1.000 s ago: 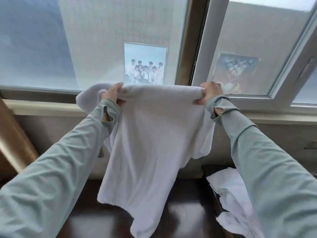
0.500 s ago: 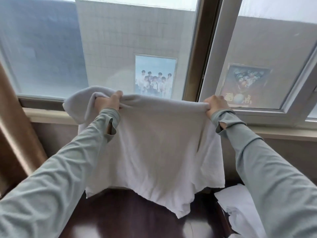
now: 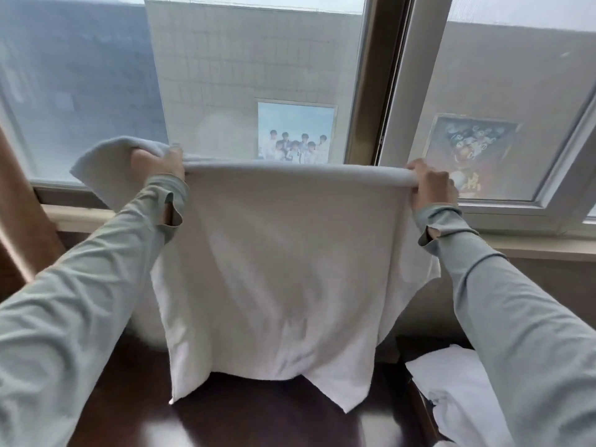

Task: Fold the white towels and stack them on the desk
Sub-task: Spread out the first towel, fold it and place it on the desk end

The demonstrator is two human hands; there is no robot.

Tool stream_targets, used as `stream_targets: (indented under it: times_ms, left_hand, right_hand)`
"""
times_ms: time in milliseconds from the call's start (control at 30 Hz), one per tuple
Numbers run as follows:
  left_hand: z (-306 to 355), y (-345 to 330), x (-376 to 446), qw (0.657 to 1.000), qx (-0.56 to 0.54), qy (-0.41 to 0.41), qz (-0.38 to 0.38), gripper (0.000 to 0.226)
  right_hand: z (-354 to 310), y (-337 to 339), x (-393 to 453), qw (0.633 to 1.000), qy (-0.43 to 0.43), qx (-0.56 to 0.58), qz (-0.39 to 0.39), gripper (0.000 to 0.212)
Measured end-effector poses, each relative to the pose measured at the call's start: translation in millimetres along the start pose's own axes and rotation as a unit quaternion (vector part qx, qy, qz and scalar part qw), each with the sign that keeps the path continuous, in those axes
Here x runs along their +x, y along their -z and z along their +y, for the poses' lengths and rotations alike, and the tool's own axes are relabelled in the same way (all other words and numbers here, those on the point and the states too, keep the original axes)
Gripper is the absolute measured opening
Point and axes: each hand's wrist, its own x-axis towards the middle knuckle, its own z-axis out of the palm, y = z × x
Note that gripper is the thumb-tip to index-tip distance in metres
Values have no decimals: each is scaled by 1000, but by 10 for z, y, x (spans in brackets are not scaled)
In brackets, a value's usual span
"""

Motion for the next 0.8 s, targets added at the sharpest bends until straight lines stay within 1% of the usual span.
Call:
stream_targets:
  times_ms: [33,67,100,133,167,200,267,333,400,433,467,500,567,667,700,733,767,800]
  left_hand:
    - [-37,-6,73,1000,18,8,-7,33]
    - [-107,-11,98,999,38,23,-18,31]
    - [-206,-26,88,998,53,39,-20,37]
    - [-312,-49,53,997,56,58,-7,44]
    - [-394,-65,-2,996,53,73,17,46]
    - [-450,-76,-43,996,48,69,41,42]
    - [-406,-105,-68,996,36,30,76,34]
    - [-187,-103,9,996,16,-6,92,48]
    - [87,-64,99,994,-15,-38,102,55]
    - [191,-51,141,994,-30,-47,99,56]
    - [264,-41,155,993,-40,-51,96,56]
    - [274,-36,155,994,-42,-48,91,55]
    - [146,-42,98,996,-45,-17,73,50]
    - [-300,25,-85,997,-39,46,47,34]
    - [-438,70,-147,998,-28,56,30,24]
    - [-547,117,-209,998,-11,64,2,13]
    - [-648,159,-271,997,9,72,-29,12]
    - [-748,180,-323,994,24,89,-54,16]
  right_hand:
    - [7,-9,28,999,-13,-22,-22,38]
    - [13,-30,46,997,-20,-47,-59,36]
    - [20,-55,55,993,-22,-64,-99,36]
    - [30,-86,63,989,-16,-72,-129,35]
    - [35,-108,72,987,-9,-75,-144,36]
    - [43,-130,87,987,-3,-73,-143,36]
    - [43,-92,157,993,-3,-57,-106,37]
    - [17,28,290,999,-1,-21,-29,41]
    - [-37,187,414,998,7,15,53,43]
    - [-63,252,464,997,9,23,74,43]
    - [-66,291,507,997,6,24,71,43]
    - [-68,284,549,999,-1,20,45,42]
    - [-76,214,553,999,-19,24,-39,35]
    - [-50,-24,327,992,-30,25,-123,41]
    - [-5,-123,206,991,-26,10,-134,43]
    - [55,-229,92,989,-24,-13,-147,40]
    - [106,-333,-15,984,-28,-42,-169,35]
    - [179,-465,-105,974,-32,-77,-211,33]
